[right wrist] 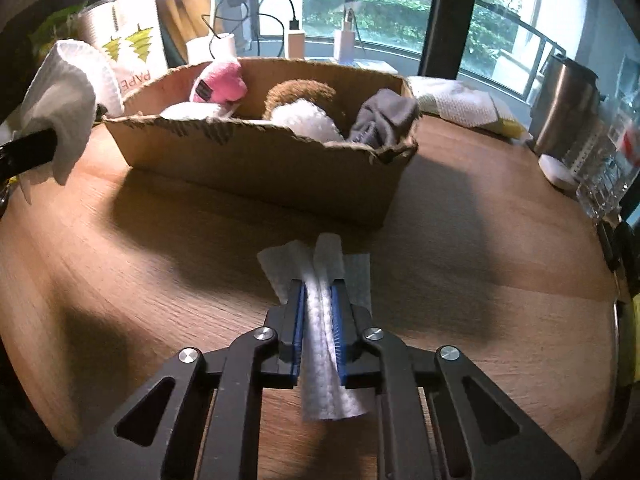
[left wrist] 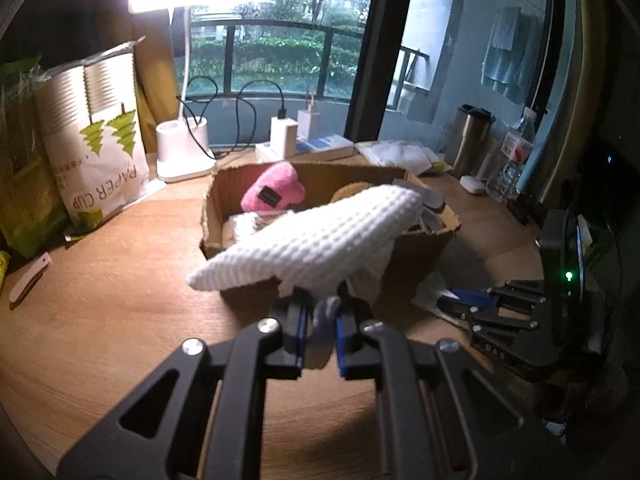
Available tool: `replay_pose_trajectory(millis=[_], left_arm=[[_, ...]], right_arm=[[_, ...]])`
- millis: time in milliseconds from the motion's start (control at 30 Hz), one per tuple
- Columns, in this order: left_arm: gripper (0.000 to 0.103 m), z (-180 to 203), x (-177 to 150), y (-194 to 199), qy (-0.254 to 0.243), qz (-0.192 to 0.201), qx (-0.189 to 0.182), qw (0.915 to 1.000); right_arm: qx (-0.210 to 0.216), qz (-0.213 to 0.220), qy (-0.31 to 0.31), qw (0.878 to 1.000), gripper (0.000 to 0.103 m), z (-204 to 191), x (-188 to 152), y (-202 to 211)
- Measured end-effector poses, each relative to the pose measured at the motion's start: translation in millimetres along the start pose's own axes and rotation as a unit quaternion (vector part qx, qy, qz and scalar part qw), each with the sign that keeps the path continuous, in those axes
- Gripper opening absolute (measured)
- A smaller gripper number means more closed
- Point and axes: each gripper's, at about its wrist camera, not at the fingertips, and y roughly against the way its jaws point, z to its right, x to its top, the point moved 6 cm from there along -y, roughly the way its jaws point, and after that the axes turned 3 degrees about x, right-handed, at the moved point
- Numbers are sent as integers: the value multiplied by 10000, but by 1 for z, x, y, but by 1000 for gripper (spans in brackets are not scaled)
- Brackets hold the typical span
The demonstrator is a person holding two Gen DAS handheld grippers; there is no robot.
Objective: Organize soft objects
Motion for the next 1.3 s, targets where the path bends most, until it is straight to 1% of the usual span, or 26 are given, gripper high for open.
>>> replay_pose_trajectory(millis=[467, 733, 1067, 1300], left_arm=[[11, -6, 23, 25, -49, 349, 10, 9994], [11, -15, 42, 33, -47, 534, 56, 9985], [11, -22, 62, 31, 0, 700, 73, 9975], [11, -27, 71, 18, 43, 717, 30, 9974]], right_arm=[[62, 673, 169, 9976, 14, -18, 41, 55], [252, 991, 219, 9945, 14, -27, 69, 74], [447, 1210, 319, 9911, 14, -38, 96, 82], [565, 1343, 325, 9888, 14, -40, 115, 78]])
